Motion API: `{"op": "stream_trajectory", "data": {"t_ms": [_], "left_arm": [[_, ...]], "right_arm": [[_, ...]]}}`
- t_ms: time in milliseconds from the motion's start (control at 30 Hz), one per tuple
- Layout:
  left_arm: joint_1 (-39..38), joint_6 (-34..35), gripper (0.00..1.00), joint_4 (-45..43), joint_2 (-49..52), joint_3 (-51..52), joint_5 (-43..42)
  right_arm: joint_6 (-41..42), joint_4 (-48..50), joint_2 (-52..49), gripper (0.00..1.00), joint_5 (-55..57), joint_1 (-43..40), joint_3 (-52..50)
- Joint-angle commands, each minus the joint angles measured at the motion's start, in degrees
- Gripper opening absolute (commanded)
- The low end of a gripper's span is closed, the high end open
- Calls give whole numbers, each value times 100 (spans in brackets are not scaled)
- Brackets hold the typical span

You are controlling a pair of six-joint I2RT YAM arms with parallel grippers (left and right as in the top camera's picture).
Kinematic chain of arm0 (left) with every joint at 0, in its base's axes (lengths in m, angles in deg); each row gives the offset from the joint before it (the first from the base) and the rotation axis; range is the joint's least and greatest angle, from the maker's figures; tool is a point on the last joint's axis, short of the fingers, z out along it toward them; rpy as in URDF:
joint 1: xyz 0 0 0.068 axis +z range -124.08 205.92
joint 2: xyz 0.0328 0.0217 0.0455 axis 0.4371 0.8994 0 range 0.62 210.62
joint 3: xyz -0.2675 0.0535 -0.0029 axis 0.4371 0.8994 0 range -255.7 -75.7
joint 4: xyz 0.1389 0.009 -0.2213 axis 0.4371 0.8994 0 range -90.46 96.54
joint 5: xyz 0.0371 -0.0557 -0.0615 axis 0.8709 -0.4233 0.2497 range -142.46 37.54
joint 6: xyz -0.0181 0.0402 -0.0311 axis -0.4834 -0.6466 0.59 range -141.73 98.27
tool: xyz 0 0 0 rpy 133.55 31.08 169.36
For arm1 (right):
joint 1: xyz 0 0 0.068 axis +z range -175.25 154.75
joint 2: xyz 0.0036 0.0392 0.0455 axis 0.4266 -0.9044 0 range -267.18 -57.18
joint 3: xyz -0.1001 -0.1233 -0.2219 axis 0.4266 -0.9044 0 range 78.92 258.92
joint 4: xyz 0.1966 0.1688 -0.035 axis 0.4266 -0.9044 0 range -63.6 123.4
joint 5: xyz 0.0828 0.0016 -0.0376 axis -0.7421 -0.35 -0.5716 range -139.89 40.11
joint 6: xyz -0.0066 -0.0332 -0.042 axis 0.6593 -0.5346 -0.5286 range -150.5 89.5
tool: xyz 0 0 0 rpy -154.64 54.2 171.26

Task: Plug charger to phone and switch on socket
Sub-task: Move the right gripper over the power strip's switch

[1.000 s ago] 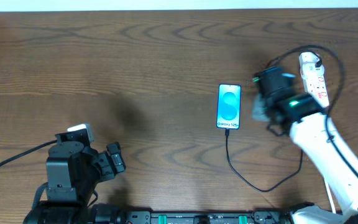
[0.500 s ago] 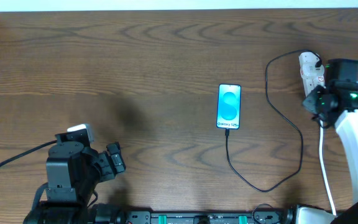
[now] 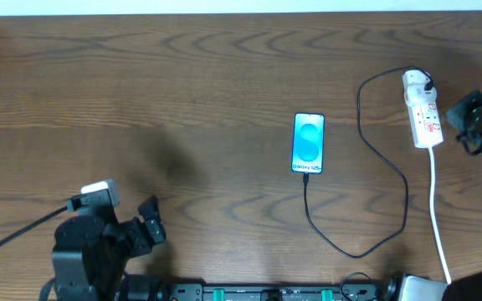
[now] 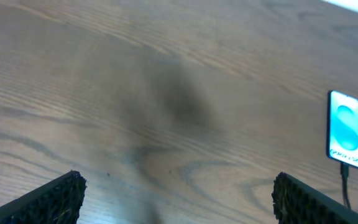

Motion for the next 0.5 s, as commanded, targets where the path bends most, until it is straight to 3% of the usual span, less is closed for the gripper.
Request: {"op": "stream_trajectory", "data": {"t_ms": [0, 467], "left_arm": [[-17, 52, 96, 17, -258, -15, 96], [179, 50, 96, 22, -970, -15, 94]], "right_arm": [[-57, -168, -466, 1, 9, -105, 494], [-396, -903, -2531, 1, -184, -122, 2271]]}}
